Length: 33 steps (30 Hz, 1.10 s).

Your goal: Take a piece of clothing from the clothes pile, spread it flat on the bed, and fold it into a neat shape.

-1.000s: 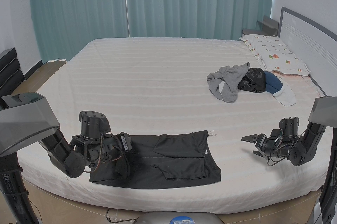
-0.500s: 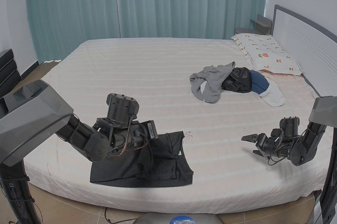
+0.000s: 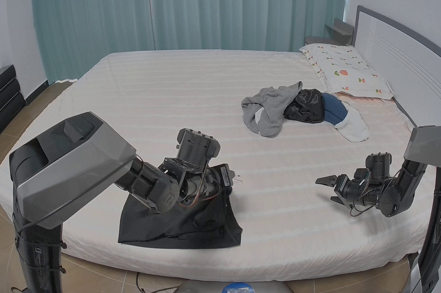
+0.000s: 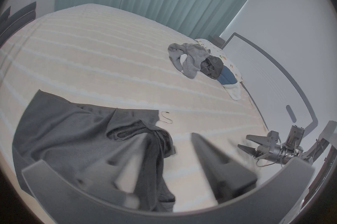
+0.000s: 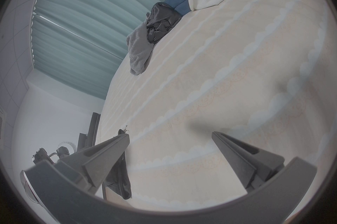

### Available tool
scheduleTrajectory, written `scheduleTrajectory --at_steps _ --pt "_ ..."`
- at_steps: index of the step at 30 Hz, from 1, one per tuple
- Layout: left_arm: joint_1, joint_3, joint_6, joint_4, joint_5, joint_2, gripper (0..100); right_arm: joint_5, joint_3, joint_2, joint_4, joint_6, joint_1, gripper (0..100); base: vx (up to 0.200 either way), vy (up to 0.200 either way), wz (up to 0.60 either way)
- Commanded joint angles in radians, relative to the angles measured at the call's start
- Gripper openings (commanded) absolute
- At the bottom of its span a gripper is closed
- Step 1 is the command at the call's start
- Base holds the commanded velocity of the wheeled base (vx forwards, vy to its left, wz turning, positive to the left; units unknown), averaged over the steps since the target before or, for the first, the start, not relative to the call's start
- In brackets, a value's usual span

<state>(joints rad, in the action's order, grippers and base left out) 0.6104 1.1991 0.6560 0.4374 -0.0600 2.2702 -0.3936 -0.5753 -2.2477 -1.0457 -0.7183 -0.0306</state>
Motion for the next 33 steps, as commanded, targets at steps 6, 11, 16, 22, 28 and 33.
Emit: scheduleTrajectory --at_steps 6,11,16,22,28,33 --pt "-0.006 -0.049 0.059 0.000 0.000 -0.081 100 -0.002 0.015 0.022 0.000 -0.001 -0.025 100 0.000 0.000 0.00" --pt "-0.047 -0.142 0.106 0.009 0.009 -0.166 100 -0.002 0.028 0.046 0.000 -0.016 -0.054 100 0.000 0.000 0.00" --pt "-0.106 -0.265 0.182 0.015 0.046 -0.242 100 -0.002 0.037 0.068 0.000 -0.030 -0.100 100 -0.040 0.000 0.00" --pt "-0.204 -0.443 0.274 0.135 0.170 -0.293 100 0.010 0.038 0.076 0.000 -0.035 -0.167 100 -0.167 0.000 0.00" --pt "-0.264 -0.536 0.332 0.322 0.200 -0.228 100 0.015 0.022 0.079 0.000 -0.033 -0.262 100 0.000 0.000 0.00" --pt "-0.324 -0.553 0.332 0.363 0.224 -0.187 100 0.012 -0.046 0.062 0.015 -0.032 -0.311 100 0.000 0.000 0.00"
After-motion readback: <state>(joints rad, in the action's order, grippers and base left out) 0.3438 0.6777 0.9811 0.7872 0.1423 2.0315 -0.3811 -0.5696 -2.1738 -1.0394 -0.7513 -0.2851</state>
